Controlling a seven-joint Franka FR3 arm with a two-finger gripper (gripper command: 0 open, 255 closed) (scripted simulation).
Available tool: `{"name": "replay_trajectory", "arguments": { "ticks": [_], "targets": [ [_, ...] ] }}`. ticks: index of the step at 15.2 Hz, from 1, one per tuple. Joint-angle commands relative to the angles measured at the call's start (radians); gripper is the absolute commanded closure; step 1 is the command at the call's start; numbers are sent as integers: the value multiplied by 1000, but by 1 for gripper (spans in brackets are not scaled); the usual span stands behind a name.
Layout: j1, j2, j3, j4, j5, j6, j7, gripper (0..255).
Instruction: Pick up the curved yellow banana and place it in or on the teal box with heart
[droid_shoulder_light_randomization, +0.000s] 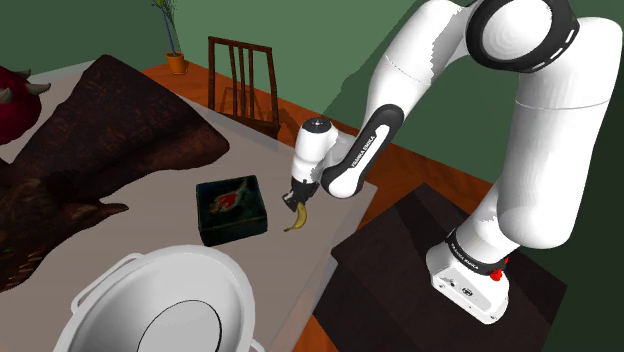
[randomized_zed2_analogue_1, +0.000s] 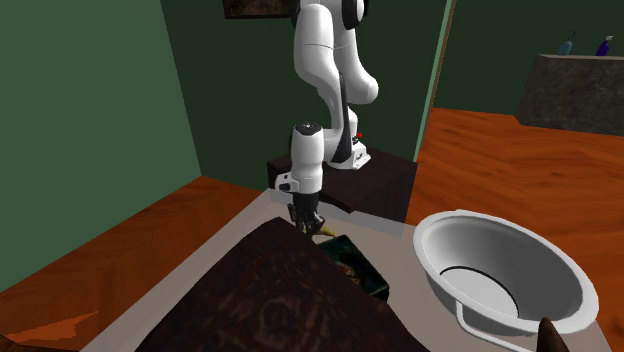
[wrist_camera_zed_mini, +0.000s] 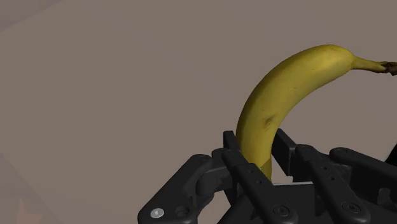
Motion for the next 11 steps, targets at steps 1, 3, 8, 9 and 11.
{"name": "replay_trajectory", "arguments": {
  "ticks": [1, 3, 8, 9, 11],
  "targets": [
    [8, 8, 0, 4, -2, 3, 5, 255],
    [-10, -22, 21, -5, 15, -19, -9, 255],
    [-52, -96, 73, -24, 64, -75, -49, 255],
    [-60, -110, 84, -27, 75, -86, -58, 255],
    [-74, -139, 103, -32, 99, -109, -76, 255]
  ]
}}
